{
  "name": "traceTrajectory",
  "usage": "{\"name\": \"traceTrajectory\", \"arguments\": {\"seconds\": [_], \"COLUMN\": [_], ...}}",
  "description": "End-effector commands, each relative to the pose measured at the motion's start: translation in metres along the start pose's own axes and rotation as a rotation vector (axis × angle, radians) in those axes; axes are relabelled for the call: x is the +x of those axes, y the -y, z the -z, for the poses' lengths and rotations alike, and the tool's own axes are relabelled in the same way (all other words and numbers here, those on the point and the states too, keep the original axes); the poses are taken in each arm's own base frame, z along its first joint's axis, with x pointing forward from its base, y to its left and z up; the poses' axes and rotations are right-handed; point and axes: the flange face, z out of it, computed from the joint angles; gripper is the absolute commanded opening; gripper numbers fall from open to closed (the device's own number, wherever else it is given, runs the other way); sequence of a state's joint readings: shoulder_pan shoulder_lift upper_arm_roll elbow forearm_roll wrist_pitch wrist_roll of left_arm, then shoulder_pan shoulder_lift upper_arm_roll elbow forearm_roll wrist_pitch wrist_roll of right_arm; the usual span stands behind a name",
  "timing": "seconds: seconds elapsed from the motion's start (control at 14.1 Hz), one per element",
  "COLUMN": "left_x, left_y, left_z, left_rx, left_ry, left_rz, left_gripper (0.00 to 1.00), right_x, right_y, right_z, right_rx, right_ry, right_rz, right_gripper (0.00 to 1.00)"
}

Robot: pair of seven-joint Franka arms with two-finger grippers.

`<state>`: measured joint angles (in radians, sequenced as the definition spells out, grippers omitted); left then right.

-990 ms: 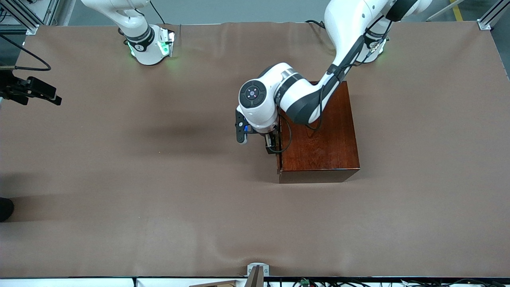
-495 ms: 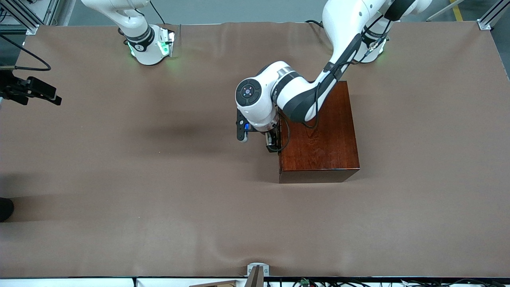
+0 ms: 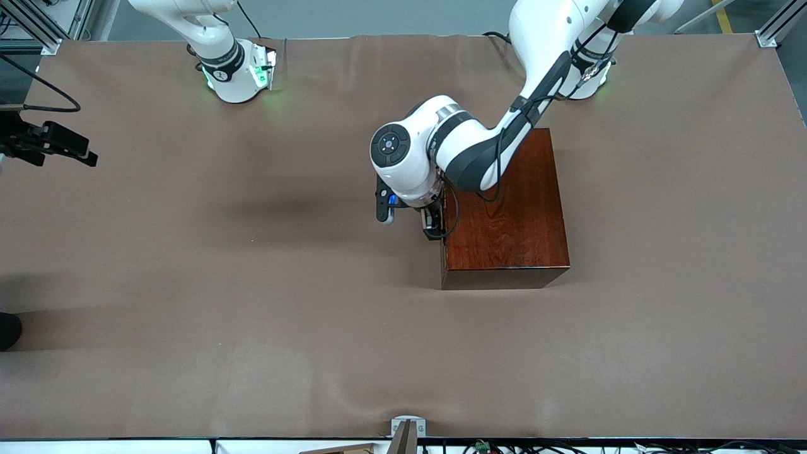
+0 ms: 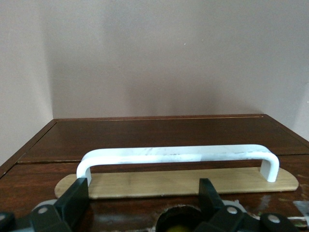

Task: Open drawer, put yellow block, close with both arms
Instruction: 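Press the drawer fully shut with the left gripper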

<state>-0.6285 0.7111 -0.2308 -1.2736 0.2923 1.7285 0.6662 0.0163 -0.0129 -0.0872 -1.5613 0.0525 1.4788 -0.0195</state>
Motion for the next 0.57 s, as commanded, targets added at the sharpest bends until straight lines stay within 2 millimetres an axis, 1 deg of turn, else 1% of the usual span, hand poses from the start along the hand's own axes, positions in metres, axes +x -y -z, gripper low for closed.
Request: {"name": "traceTrajectory", "arguments": {"seconds": [0.0,0.07,0.14,0.21,0.35,0.42,0.49], "left_x": [-0.004,0.003,0.009,0.006,-0.013,-0.028,-0.043], "left_y": [0.002,0.002,0.001,0.002,0.000,0.001,0.003], "left_z": [-0.001,0.010,0.017,0.034,0.084,0.107,0.124], "left_rx": [0.028,0.065,0.081,0.104,0.143,0.156,0.172], "left_ry": [0.011,-0.047,-0.085,-0.125,-0.192,-0.218,-0.229], "left_rz": [0.048,0.105,0.191,0.290,0.474,0.538,0.562], "left_gripper": [1.00,1.00,1.00,1.00,1.00,1.00,1.00], "right_x": [0.001,0.002,0.002,0.002,0.010,0.012,0.012], "right_y": [-0.001,-0.001,-0.001,0.000,0.004,0.003,0.002], "right_z": [0.002,0.002,0.002,0.001,-0.010,-0.013,-0.013], "right_rx": [-0.010,-0.010,-0.009,-0.007,-0.012,-0.014,-0.016], "right_ry": [-0.003,-0.005,-0.005,-0.004,0.017,0.023,0.023], "right_rz": [0.006,0.006,0.003,0.005,0.013,0.011,0.009], "right_gripper": [1.00,1.00,1.00,1.00,1.00,1.00,1.00]}}
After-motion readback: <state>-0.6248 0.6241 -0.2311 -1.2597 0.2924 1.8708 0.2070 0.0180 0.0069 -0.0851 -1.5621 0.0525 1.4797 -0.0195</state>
